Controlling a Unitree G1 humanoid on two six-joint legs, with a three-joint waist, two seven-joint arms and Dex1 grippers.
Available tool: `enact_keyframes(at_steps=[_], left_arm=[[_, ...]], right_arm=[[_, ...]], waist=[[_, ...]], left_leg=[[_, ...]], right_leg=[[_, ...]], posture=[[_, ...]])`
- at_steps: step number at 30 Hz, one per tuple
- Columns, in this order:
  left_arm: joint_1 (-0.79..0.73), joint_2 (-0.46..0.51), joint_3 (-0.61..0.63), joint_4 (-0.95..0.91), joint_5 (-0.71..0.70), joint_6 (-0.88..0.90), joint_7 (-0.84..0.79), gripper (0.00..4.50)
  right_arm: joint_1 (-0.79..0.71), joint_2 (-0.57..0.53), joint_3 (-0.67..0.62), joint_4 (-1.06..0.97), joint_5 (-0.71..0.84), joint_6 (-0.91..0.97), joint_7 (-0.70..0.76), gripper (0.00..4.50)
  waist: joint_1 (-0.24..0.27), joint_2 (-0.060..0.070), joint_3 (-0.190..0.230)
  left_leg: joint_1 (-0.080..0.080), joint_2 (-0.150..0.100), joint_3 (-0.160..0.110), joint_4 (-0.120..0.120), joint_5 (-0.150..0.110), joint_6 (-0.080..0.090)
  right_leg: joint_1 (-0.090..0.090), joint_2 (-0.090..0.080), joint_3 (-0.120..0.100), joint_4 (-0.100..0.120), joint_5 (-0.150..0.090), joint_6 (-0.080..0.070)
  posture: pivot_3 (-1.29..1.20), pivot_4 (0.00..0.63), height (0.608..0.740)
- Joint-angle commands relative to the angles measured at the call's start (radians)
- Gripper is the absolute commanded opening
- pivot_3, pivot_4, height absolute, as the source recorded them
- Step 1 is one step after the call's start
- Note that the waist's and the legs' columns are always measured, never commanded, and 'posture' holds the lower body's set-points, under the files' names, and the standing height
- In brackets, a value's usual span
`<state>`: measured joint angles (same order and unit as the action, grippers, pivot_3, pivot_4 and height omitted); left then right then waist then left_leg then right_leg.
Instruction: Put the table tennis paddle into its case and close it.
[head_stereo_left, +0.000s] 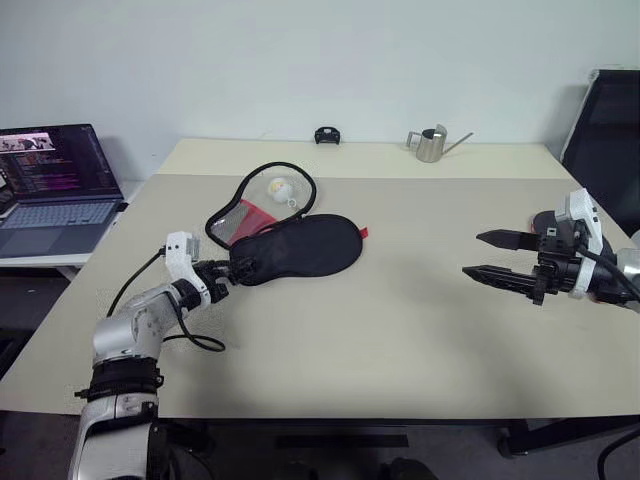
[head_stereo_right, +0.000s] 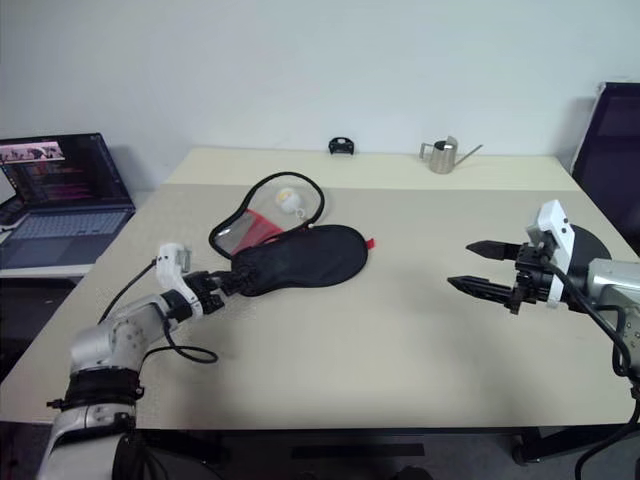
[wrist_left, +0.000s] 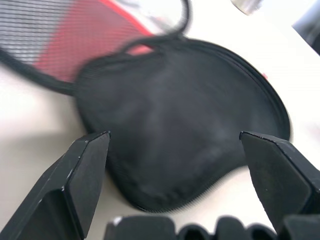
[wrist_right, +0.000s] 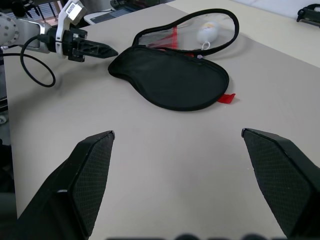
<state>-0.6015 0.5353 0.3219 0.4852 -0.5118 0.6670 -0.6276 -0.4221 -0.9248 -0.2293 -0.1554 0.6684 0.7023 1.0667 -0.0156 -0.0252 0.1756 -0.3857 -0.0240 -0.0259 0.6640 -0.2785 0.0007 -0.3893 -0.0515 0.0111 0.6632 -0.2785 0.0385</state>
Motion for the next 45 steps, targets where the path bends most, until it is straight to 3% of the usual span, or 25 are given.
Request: enact_keyframes(at_steps=[1, 12, 13, 15, 26, 31, 34, 41, 45], left_arm=[[-0.060, -0.008, 0.041, 0.087, -0.005, -0.007, 0.050, 4.50], [-0.200, -0.063, -0.031, 0.319, 0.074, -0.005, 0.051, 4.50], [-0.213, -0.071, -0.032, 0.341, 0.081, -0.008, 0.054, 4.33], [-0.235, -0.082, -0.039, 0.379, 0.095, -0.015, 0.051, 3.93], [-0.332, -0.100, -0.044, 0.523, 0.160, -0.039, 0.054, 0.05], [-0.338, -0.113, -0.055, 0.472, 0.162, 0.012, 0.046, 0.01], [-0.266, -0.160, -0.079, 0.234, 0.105, 0.200, 0.067, 0.01], [-0.107, -0.406, 0.111, -0.276, -0.019, 0.572, 0.444, 0.01], [-0.098, -0.564, 0.247, -0.432, -0.063, 0.734, 0.595, 0.01]], right_arm=[[-0.004, -0.002, -0.025, -0.034, 0.011, -0.013, -0.006, 4.46], [-0.007, -0.001, -0.030, -0.034, 0.014, -0.008, -0.021, 4.46], [-0.008, -0.002, -0.031, -0.035, 0.016, -0.006, -0.023, 4.49], [-0.008, -0.005, -0.035, -0.037, 0.021, -0.001, -0.027, 4.50], [0.004, -0.013, -0.059, -0.048, 0.041, 0.015, -0.048, 4.50], [0.009, -0.010, -0.063, -0.053, 0.041, 0.018, -0.053, 4.50], [0.024, -0.014, -0.076, -0.065, 0.044, 0.021, -0.053, 4.50], [0.053, -0.021, -0.102, -0.090, 0.053, 0.033, -0.055, 4.50], [0.075, -0.025, -0.117, -0.103, 0.058, 0.039, -0.057, 4.50]], waist=[[0.001, 0.000, 0.000], [0.027, 0.000, 0.000], [0.032, 0.001, 0.000], [0.037, 0.001, 0.000], [0.042, 0.000, 0.000], [0.042, 0.000, 0.000], [0.042, 0.001, 0.000], [0.040, 0.000, 0.000], [0.041, 0.000, 0.000]], left_leg=[[0.000, 0.000, 0.000, 0.000, 0.000, 0.000], [0.001, -0.001, -0.001, 0.001, 0.000, 0.000], [0.001, -0.001, -0.001, 0.001, 0.000, 0.000], [0.001, -0.002, -0.001, 0.001, 0.000, 0.000], [-0.002, -0.004, -0.003, 0.001, 0.001, -0.001], [-0.003, -0.004, -0.004, 0.001, 0.001, -0.001], [-0.005, -0.004, -0.005, 0.003, 0.001, -0.001], [-0.014, -0.004, -0.010, 0.012, 0.001, -0.003], [-0.014, -0.004, -0.012, 0.013, 0.000, -0.002]], right_leg=[[0.000, 0.000, 0.000, 0.000, 0.000, 0.000], [0.001, -0.001, -0.001, 0.001, 0.000, 0.000], [0.001, -0.001, -0.001, 0.001, 0.000, 0.000], [0.001, -0.001, -0.002, 0.002, 0.000, 0.000], [0.001, -0.003, -0.004, 0.000, 0.000, 0.000], [0.000, -0.003, -0.004, 0.000, 0.000, 0.000], [0.000, -0.003, -0.005, 0.000, 0.000, 0.000], [-0.004, -0.003, -0.008, 0.001, 0.000, 0.000], [-0.002, -0.003, -0.011, 0.001, 0.000, 0.001]], posture=[[0.00, 0.150, 0.740], [0.00, 0.150, 0.740], [0.00, 0.150, 0.740], [0.00, 0.150, 0.740], [0.00, 0.150, 0.740], [0.00, 0.150, 0.740], [0.00, 0.150, 0.740], [0.00, 0.150, 0.740], [0.00, 0.150, 0.740]])
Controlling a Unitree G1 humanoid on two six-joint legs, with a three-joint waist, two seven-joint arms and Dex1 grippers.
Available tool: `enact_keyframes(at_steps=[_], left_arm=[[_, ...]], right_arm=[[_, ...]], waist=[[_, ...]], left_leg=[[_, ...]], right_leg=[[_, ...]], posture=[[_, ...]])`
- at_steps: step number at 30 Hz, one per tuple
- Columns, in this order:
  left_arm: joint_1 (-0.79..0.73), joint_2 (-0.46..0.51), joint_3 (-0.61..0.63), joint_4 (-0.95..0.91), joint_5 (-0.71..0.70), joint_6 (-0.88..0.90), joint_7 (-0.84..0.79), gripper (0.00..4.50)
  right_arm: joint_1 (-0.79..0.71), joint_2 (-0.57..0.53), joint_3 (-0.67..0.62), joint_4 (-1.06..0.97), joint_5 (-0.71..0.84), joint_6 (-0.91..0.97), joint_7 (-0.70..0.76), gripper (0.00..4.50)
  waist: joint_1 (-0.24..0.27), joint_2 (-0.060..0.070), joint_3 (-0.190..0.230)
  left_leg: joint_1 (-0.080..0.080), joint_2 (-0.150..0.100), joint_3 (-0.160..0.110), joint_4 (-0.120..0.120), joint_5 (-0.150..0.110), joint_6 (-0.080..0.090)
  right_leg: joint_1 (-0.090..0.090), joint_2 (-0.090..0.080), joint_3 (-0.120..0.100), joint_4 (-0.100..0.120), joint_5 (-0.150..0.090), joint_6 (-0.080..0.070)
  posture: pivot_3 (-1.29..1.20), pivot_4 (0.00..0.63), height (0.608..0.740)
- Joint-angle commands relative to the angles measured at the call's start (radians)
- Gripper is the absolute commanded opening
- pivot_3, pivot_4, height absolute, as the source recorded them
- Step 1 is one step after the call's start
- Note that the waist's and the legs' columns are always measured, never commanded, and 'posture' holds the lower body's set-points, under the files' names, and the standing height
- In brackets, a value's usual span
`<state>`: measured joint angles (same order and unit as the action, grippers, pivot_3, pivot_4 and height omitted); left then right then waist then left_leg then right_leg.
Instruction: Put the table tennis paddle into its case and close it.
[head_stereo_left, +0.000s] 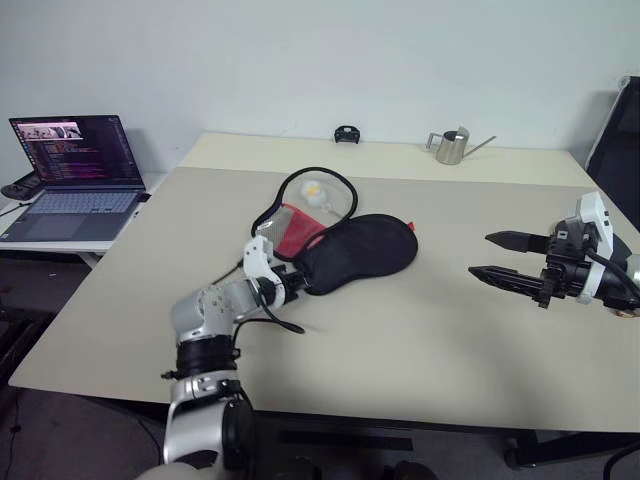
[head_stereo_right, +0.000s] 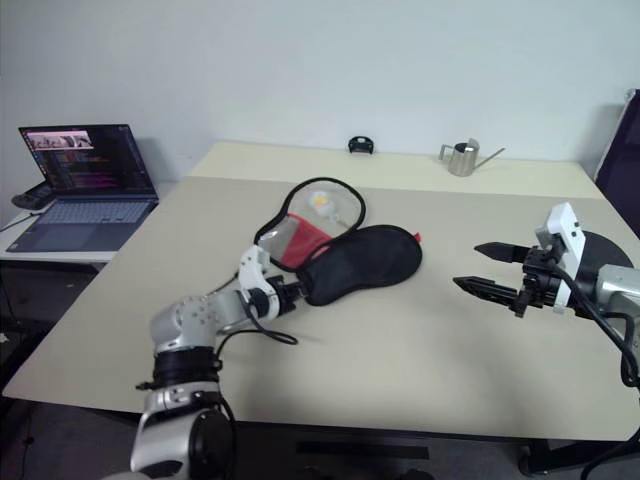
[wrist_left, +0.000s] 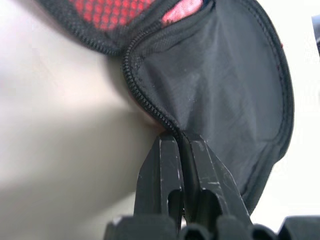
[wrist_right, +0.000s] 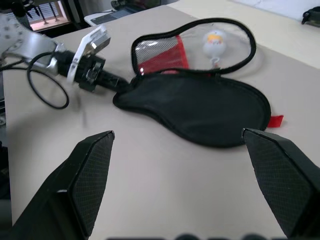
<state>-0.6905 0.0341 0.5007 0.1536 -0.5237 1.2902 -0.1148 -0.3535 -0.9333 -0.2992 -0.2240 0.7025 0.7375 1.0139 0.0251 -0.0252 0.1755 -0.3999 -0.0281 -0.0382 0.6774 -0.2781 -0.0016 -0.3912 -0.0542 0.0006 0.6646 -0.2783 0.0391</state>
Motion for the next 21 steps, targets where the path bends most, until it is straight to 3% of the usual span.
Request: enact_keyframes(at_steps=[1, 6, 10, 21], left_arm=[[-0.016, -0.088, 0.093, -0.116, -0.056, 0.135, 0.104, 0.01], [-0.068, -0.200, 0.210, -0.118, -0.072, 0.189, 0.191, 0.01], [-0.083, -0.251, 0.231, -0.108, -0.093, 0.175, 0.233, 0.01], [-0.079, -0.282, 0.219, -0.097, -0.193, 0.172, 0.276, 0.01]], right_arm=[[0.009, -0.017, -0.049, -0.036, 0.025, 0.005, -0.006, 4.50], [0.017, -0.021, -0.052, -0.038, 0.027, 0.004, -0.010, 4.50], [0.028, -0.026, -0.063, -0.041, 0.026, 0.004, -0.010, 4.50], [0.034, -0.021, -0.067, -0.049, 0.026, 0.006, -0.020, 4.50]], waist=[[0.000, 0.000, 0.000], [-0.001, 0.000, 0.000], [-0.002, 0.000, 0.000], [-0.001, 0.000, 0.000]], left_leg=[[0.000, 0.000, -0.001, 0.000, 0.000, 0.000], [0.000, 0.000, -0.004, 0.001, 0.001, -0.001], [0.000, 0.000, -0.005, 0.001, 0.002, -0.003], [0.000, 0.000, -0.006, 0.001, 0.003, -0.005]], right_leg=[[0.001, 0.000, -0.002, 0.000, 0.000, 0.000], [0.002, 0.001, -0.006, 0.001, 0.000, 0.000], [0.002, 0.001, -0.007, 0.000, 0.000, 0.000], [0.003, 0.001, -0.008, 0.000, 0.000, 0.000]], posture=[[0.00, 0.150, 0.740], [0.00, 0.150, 0.740], [0.00, 0.150, 0.740], [0.00, 0.150, 0.740]])
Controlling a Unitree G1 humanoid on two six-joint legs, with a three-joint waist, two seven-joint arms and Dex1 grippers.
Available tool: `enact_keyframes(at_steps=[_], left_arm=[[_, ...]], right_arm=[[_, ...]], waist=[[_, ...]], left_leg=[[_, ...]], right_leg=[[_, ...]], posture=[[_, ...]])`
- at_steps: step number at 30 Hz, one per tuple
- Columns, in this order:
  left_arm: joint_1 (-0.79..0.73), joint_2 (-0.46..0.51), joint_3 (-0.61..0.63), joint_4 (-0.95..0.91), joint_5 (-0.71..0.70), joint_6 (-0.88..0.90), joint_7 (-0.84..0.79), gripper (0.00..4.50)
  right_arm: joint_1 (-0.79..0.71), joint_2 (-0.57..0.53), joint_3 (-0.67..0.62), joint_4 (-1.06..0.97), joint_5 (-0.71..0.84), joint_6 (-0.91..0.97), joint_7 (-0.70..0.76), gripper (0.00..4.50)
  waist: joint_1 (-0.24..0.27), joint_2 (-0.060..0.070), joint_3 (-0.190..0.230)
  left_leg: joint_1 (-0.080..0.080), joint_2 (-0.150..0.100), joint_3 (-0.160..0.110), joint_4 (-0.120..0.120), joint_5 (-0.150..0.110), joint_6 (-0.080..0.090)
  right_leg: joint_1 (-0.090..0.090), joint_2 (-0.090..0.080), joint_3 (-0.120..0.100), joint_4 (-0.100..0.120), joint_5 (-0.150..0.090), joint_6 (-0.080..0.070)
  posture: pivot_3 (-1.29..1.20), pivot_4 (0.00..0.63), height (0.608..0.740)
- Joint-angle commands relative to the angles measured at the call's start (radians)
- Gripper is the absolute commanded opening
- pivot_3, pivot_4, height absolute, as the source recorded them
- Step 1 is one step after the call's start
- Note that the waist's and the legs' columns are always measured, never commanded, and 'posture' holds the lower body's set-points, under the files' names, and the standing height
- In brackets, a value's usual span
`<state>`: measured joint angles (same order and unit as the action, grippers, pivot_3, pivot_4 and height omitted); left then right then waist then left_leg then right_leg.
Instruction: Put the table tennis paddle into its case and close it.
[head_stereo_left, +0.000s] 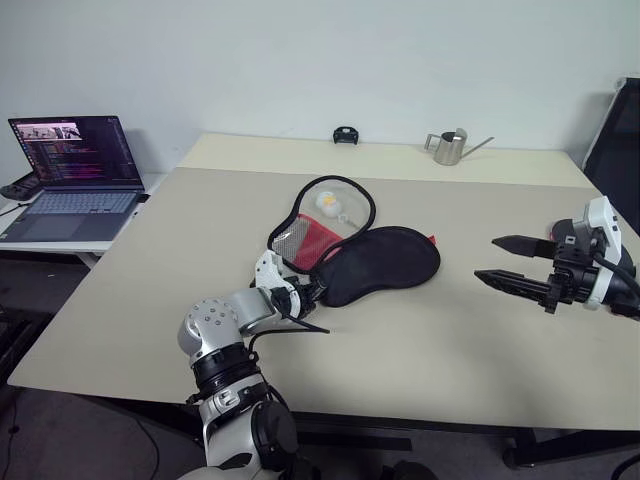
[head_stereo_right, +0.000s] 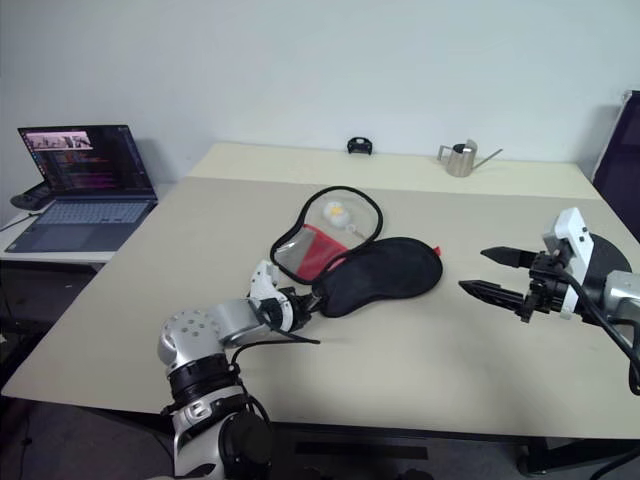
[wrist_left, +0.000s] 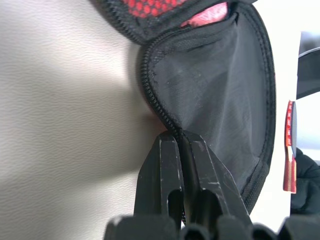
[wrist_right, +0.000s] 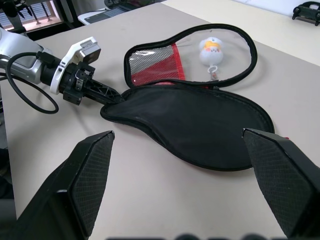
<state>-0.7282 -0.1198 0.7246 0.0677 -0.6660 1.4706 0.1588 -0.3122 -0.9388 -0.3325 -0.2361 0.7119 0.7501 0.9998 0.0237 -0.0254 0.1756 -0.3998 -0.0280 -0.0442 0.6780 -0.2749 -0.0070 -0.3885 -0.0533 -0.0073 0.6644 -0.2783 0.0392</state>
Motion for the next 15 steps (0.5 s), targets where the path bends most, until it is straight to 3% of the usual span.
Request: enact_keyframes(at_steps=[1, 3, 6, 15], left_arm=[[-0.041, -0.134, -0.015, -0.011, -0.058, -0.012, 0.003, 0.01], [-0.043, -0.153, -0.034, -0.010, -0.073, -0.026, 0.006, 0.01], [-0.035, -0.161, -0.054, -0.011, -0.093, -0.043, 0.017, 0.73], [-0.025, -0.149, -0.113, -0.013, -0.174, -0.026, 0.025, 3.89]], right_arm=[[-0.010, -0.015, -0.032, -0.035, 0.016, -0.008, -0.006, 4.50], [-0.016, -0.012, -0.025, -0.034, 0.015, -0.009, -0.009, 4.50], [-0.019, -0.011, -0.023, -0.035, 0.017, -0.008, -0.009, 4.50], [-0.011, -0.010, -0.030, -0.041, 0.022, -0.003, -0.017, 4.50]], waist=[[0.000, 0.000, 0.000], [0.000, 0.000, 0.000], [0.000, 0.000, 0.000], [0.000, 0.000, 0.000]], left_leg=[[0.000, 0.000, 0.000, 0.000, 0.000, 0.000], [0.000, 0.000, 0.000, 0.000, 0.000, 0.000], [0.000, 0.000, 0.000, 0.000, 0.000, 0.000], [0.000, 0.000, 0.000, 0.000, 0.000, 0.000]], right_leg=[[0.000, 0.000, 0.000, 0.000, 0.000, 0.000], [0.000, 0.000, 0.000, 0.000, 0.000, 0.000], [0.000, 0.000, 0.000, 0.000, 0.000, 0.000], [0.000, 0.000, 0.000, 0.000, 0.000, 0.000]], posture=[[0.00, 0.150, 0.740], [0.00, 0.150, 0.740], [0.00, 0.150, 0.740], [0.00, 0.150, 0.740]])
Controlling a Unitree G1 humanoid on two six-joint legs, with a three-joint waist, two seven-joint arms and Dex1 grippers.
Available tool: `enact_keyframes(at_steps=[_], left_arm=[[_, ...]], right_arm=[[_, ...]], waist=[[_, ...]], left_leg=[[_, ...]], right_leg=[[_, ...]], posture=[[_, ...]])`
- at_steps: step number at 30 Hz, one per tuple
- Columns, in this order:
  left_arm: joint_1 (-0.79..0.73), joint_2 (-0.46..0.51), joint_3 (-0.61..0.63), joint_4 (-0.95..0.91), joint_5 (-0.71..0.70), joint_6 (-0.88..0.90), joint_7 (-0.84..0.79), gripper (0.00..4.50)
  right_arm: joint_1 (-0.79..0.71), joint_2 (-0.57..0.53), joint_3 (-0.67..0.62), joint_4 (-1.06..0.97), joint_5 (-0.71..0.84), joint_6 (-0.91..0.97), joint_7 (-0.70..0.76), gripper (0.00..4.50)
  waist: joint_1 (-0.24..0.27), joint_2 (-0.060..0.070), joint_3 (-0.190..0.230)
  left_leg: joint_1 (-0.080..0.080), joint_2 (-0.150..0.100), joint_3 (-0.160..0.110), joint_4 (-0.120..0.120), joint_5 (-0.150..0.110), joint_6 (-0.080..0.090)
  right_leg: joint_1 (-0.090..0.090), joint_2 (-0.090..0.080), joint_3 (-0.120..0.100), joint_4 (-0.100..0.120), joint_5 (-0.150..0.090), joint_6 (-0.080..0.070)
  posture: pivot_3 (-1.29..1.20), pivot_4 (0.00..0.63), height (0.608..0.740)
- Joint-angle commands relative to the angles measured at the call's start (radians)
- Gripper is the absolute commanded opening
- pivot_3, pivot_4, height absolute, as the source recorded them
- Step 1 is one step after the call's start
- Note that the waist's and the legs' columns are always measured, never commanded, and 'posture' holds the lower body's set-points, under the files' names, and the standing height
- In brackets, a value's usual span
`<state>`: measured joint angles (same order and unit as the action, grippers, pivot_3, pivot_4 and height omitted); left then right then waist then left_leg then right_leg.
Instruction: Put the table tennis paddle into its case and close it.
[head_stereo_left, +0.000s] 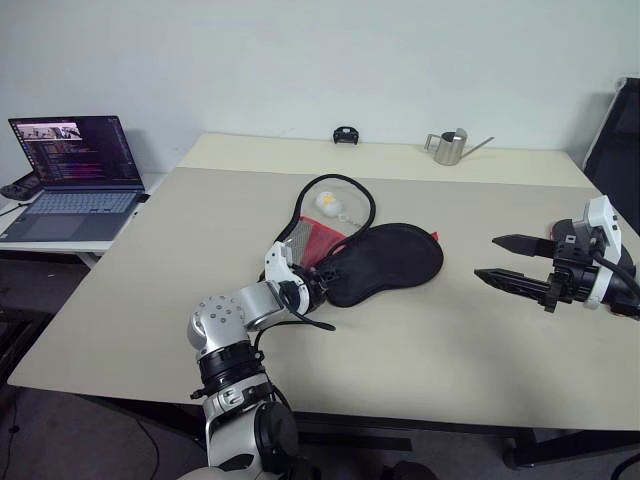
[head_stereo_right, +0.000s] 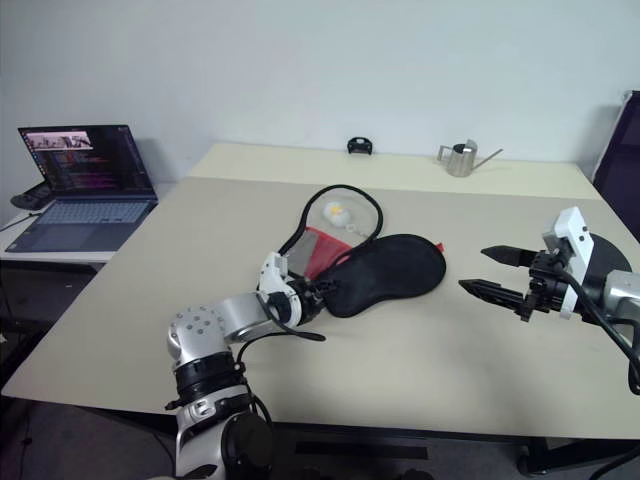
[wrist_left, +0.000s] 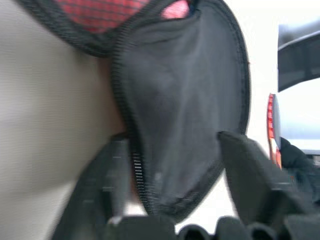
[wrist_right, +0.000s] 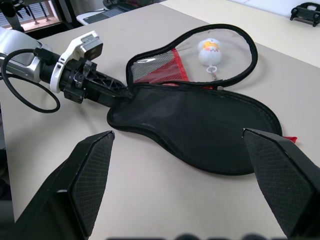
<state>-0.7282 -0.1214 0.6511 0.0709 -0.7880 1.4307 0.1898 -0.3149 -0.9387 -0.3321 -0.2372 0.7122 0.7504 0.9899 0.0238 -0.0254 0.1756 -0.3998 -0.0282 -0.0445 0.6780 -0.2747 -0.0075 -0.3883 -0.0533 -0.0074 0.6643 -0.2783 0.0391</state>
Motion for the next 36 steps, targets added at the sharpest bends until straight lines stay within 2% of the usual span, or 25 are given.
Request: enact_keyframes(at_steps=[1, 2, 5, 6, 9, 10, 16, 22, 25, 29, 36], left_arm=[[-0.020, -0.137, -0.058, -0.021, -0.063, 0.024, -0.020, 4.29], [-0.010, -0.115, -0.096, -0.034, -0.070, 0.036, -0.048, 4.43], [0.038, -0.010, -0.242, -0.093, -0.080, 0.057, -0.162, 4.43], [0.063, 0.048, -0.312, -0.125, -0.072, 0.047, -0.218, 4.43], [0.162, 0.301, -0.618, -0.262, 0.048, -0.144, -0.460, 4.43], [0.184, 0.342, -0.650, -0.285, 0.055, -0.185, -0.507, 4.43], [0.222, 0.457, -0.663, -0.350, 0.022, -0.278, -0.693, 4.43], [0.205, 0.661, -0.647, -0.376, 0.060, -0.530, -1.005, 4.43], [0.170, 0.766, -0.614, -0.304, 0.109, -0.669, -1.132, 4.43], [0.122, 0.858, -0.602, -0.164, 0.214, -0.847, -1.220, 4.43], [0.103, 0.928, -0.591, -0.050, 0.289, -0.979, -1.322, 4.43]], right_arm=[[-0.007, -0.010, -0.032, -0.041, 0.023, -0.003, -0.007, 4.50], [-0.005, -0.011, -0.033, -0.041, 0.023, -0.002, -0.008, 4.50], [-0.003, -0.012, -0.037, -0.042, 0.028, 0.000, -0.014, 4.50], [-0.005, -0.011, -0.038, -0.043, 0.033, 0.005, -0.020, 4.50], [-0.005, -0.003, -0.048, -0.057, 0.051, 0.023, -0.044, 4.50], [-0.005, 0.004, -0.054, -0.064, 0.064, 0.039, -0.061, 4.50], [0.030, 0.017, -0.058, -0.115, 0.106, 0.104, -0.112, 4.50], [0.023, 0.054, -0.046, -0.146, 0.157, 0.188, -0.200, 4.50], [0.020, 0.070, -0.041, -0.164, 0.196, 0.225, -0.233, 4.50], [0.018, 0.111, -0.009, -0.184, 0.217, 0.263, -0.293, 4.50], [-0.048, 0.225, 0.088, -0.158, 0.193, 0.301, -0.446, 4.50]], waist=[[0.000, 0.000, 0.000], [0.000, 0.000, 0.000], [0.000, 0.000, 0.000], [-0.001, 0.000, 0.000], [-0.013, 0.001, 0.000], [-0.020, 0.003, 0.000], [-0.014, 0.004, 0.000], [-0.016, 0.005, 0.000], [-0.016, 0.005, 0.001], [-0.017, 0.005, 0.001], [-0.024, 0.005, 0.001]], left_leg=[[0.000, 0.000, 0.000, 0.000, 0.000, 0.000], [0.000, 0.000, 0.000, 0.000, 0.000, 0.000], [0.000, 0.000, 0.000, 0.000, 0.000, 0.000], [0.000, 0.000, 0.000, 0.000, 0.000, 0.000], [0.001, 0.000, 0.000, -0.002, 0.001, -0.002], [0.001, 0.001, 0.001, -0.003, 0.001, -0.003], [0.001, 0.001, -0.002, -0.002, 0.002, -0.003], [0.001, 0.001, -0.002, -0.002, 0.001, -0.001], [0.000, 0.001, -0.003, -0.002, 0.000, 0.000], [0.001, 0.001, -0.003, -0.002, -0.001, 0.002], [0.000, 0.002, -0.003, -0.002, -0.002, 0.005]], right_leg=[[0.000, 0.000, 0.000, 0.000, 0.000, 0.000], [0.000, 0.000, 0.000, 0.000, 0.000, 0.000], [0.000, 0.000, 0.000, 0.000, 0.000, 0.000], [0.000, 0.000, 0.000, 0.000, 0.000, 0.000], [-0.001, 0.001, 0.001, 0.000, 0.000, 0.000], [-0.001, 0.001, 0.002, 0.000, 0.000, -0.001], [0.001, 0.001, 0.000, 0.000, 0.000, -0.002], [0.000, 0.001, 0.000, 0.000, -0.001, -0.003], [0.000, 0.001, -0.001, 0.000, -0.001, -0.003], [0.000, 0.001, -0.002, 0.000, -0.001, -0.004], [0.000, 0.001, -0.002, 0.000, -0.001, -0.003]], posture=[[0.00, 0.150, 0.740], [0.00, 0.150, 0.740], [0.00, 0.150, 0.740], [0.00, 0.150, 0.740], [0.00, 0.150, 0.740], [0.00, 0.150, 0.740], [0.00, 0.150, 0.740], [0.00, 0.150, 0.740], [0.00, 0.150, 0.740], [0.00, 0.150, 0.740], [0.00, 0.150, 0.740]])
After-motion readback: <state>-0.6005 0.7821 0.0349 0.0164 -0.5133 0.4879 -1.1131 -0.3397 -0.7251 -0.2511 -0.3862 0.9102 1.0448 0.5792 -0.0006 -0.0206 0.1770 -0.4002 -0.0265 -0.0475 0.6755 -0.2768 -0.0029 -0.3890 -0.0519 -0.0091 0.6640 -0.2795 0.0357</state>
